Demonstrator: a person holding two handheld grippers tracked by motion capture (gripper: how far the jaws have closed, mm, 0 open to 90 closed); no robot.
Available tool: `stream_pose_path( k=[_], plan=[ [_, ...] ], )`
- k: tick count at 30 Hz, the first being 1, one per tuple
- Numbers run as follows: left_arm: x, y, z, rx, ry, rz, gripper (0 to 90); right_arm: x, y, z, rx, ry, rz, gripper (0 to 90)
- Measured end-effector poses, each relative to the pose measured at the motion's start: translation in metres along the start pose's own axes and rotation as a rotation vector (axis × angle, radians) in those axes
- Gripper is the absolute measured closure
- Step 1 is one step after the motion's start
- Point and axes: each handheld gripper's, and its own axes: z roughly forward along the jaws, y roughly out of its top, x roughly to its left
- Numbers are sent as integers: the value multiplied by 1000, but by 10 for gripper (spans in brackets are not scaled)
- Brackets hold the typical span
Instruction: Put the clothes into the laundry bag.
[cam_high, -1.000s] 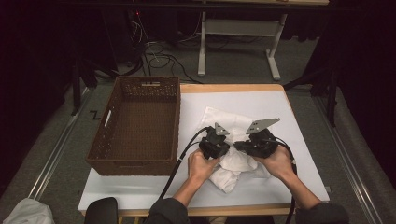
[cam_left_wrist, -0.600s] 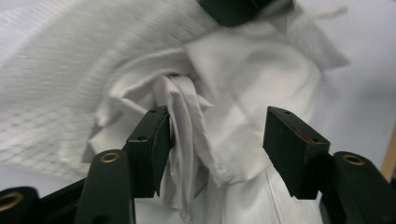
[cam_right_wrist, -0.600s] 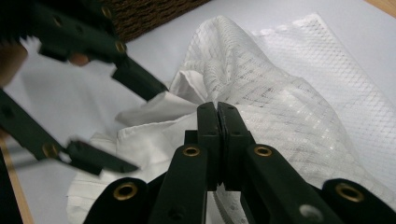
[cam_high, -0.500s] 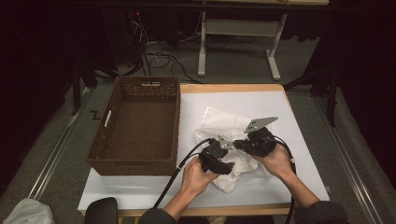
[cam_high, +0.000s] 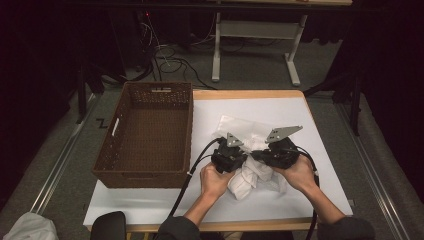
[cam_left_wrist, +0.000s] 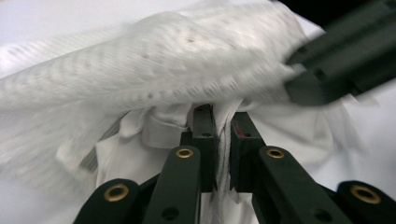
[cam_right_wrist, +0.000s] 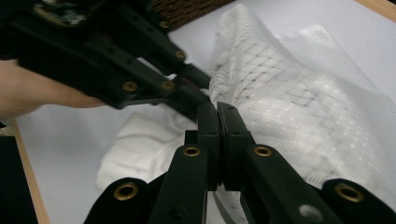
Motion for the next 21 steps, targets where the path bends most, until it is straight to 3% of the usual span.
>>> stream_pose_path(
  k=[3, 5, 9, 13, 17, 21],
  plan=[
    [6, -1, 21, 37, 44, -15, 826, 1, -2, 5, 41, -11, -3, 900],
    [11, -2, 27, 53, 36, -35, 802, -3, -8, 10, 66, -18, 7, 900],
    [10, -2, 14, 82, 35, -27, 625, -13, -20, 14, 63, -17, 57, 899],
    [1, -11, -8, 146, 25, 3, 470, -13, -19, 10, 47, -34, 50, 897],
    [-8, -29, -19, 234, 16, 51, 421, -12, -18, 11, 56, -40, 50, 896],
    [-7, -40, -11, 274, 20, 47, 408, -12, -16, 13, 58, -42, 42, 896]
  ],
)
